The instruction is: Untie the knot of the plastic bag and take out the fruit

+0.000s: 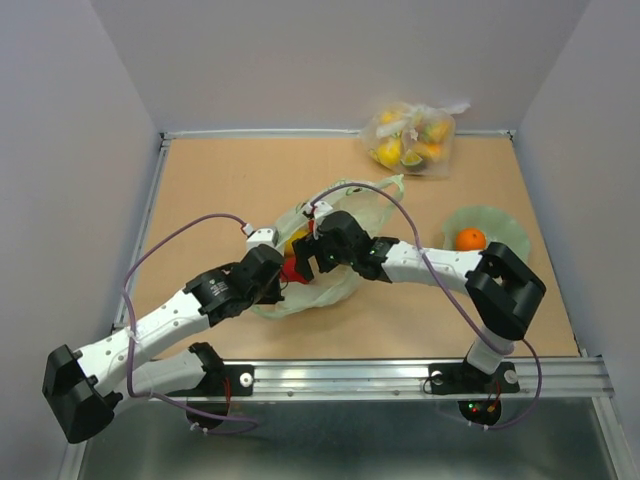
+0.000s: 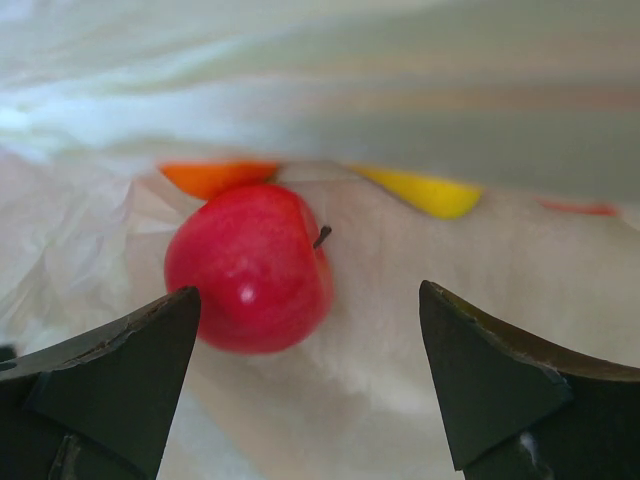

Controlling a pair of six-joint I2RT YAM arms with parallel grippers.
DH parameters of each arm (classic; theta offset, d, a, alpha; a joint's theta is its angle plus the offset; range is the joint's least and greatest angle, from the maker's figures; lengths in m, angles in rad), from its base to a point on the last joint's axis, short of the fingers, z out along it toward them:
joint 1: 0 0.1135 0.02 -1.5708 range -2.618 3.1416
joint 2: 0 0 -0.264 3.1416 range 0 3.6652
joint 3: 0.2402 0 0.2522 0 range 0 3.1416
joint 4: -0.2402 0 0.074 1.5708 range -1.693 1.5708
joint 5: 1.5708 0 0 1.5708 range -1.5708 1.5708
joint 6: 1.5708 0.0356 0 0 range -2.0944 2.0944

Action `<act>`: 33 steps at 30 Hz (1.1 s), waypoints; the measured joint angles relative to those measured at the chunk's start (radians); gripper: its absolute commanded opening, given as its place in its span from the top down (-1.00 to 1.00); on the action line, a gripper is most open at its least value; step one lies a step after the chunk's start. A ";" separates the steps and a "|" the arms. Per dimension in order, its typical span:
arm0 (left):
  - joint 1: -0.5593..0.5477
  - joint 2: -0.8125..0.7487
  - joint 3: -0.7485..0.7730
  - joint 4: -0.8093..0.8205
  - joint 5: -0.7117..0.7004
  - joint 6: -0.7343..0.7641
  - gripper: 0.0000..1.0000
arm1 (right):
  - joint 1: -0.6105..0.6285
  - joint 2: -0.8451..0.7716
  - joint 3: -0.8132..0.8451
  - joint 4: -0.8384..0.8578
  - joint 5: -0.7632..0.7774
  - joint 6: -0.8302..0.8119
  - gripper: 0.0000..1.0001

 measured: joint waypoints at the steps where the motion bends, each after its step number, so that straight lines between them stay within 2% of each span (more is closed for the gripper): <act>1: 0.000 -0.004 0.000 -0.003 0.000 -0.002 1.00 | 0.000 0.021 0.000 0.024 -0.005 0.012 -0.89; 11: 0.000 -0.015 0.000 -0.005 0.011 -0.005 1.00 | 0.022 0.154 0.000 0.154 -0.080 0.078 -0.90; 14: 0.000 -0.015 0.000 -0.005 0.014 -0.005 1.00 | 0.028 0.193 0.000 0.159 -0.089 0.089 -0.68; 16: 0.000 -0.015 0.000 -0.004 0.014 -0.005 1.00 | 0.028 0.205 0.000 0.177 -0.092 0.095 -0.40; 20: 0.000 -0.015 0.000 -0.004 0.015 -0.005 1.00 | 0.028 0.195 -0.002 0.185 -0.086 0.096 0.43; 21: 0.000 -0.015 0.000 -0.004 0.014 -0.005 1.00 | 0.028 0.186 -0.008 0.186 -0.082 0.094 0.73; 27: 0.000 -0.013 0.000 0.010 0.002 -0.005 1.00 | 0.028 0.035 -0.064 0.174 -0.011 0.072 0.92; 33: 0.006 0.048 0.000 0.048 -0.013 0.005 1.00 | 0.028 -0.140 -0.089 0.129 0.046 0.055 0.93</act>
